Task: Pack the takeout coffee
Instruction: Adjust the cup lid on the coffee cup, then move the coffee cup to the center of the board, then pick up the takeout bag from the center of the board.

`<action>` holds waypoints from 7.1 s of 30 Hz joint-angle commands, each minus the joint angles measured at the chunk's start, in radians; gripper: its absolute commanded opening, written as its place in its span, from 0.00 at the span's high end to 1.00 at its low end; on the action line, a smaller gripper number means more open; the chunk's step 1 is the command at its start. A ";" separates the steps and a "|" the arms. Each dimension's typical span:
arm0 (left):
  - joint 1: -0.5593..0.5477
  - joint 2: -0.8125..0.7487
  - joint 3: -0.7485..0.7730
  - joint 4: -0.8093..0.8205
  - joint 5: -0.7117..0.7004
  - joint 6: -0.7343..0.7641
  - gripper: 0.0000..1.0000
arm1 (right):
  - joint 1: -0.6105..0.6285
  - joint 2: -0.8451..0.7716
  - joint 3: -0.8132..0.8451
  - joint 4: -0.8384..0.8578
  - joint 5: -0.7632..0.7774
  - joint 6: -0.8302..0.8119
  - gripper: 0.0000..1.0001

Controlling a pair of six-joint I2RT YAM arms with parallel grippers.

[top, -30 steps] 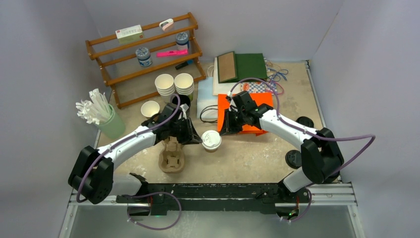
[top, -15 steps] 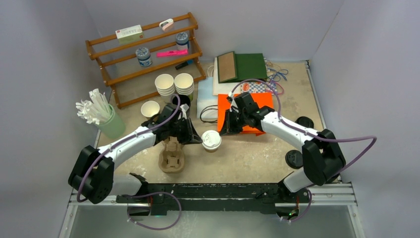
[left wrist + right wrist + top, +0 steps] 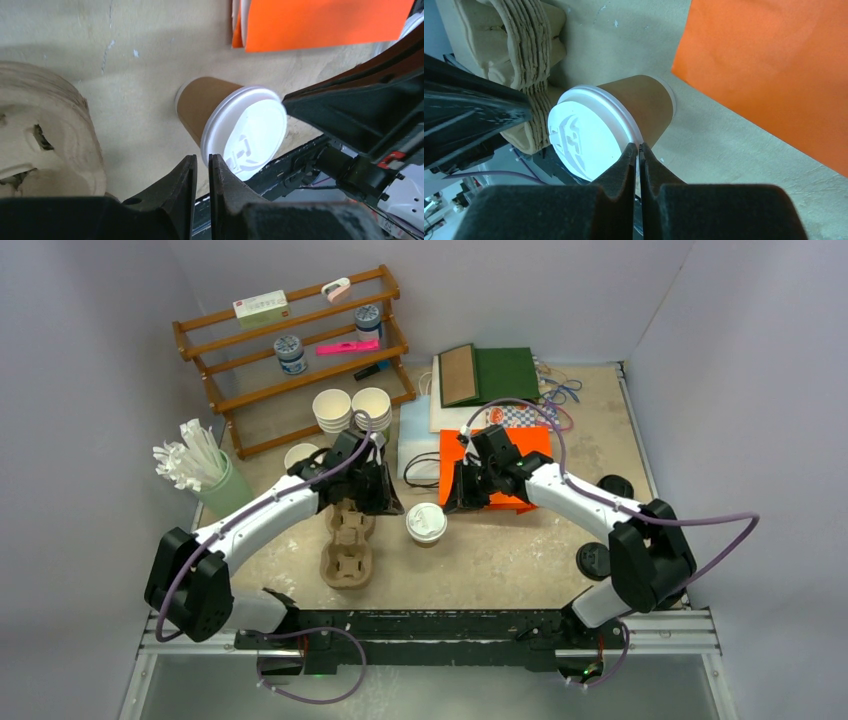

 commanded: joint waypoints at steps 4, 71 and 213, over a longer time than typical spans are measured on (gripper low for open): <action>0.002 -0.005 0.154 -0.130 -0.086 0.090 0.79 | 0.006 0.020 0.090 -0.173 0.131 -0.021 0.91; -0.392 0.421 0.526 -0.359 -0.491 0.284 0.02 | -0.037 -0.428 0.084 -0.363 0.622 0.092 0.01; -0.039 0.141 0.265 0.080 0.313 -0.110 0.09 | 0.159 -0.346 0.284 -0.055 0.304 -0.190 1.00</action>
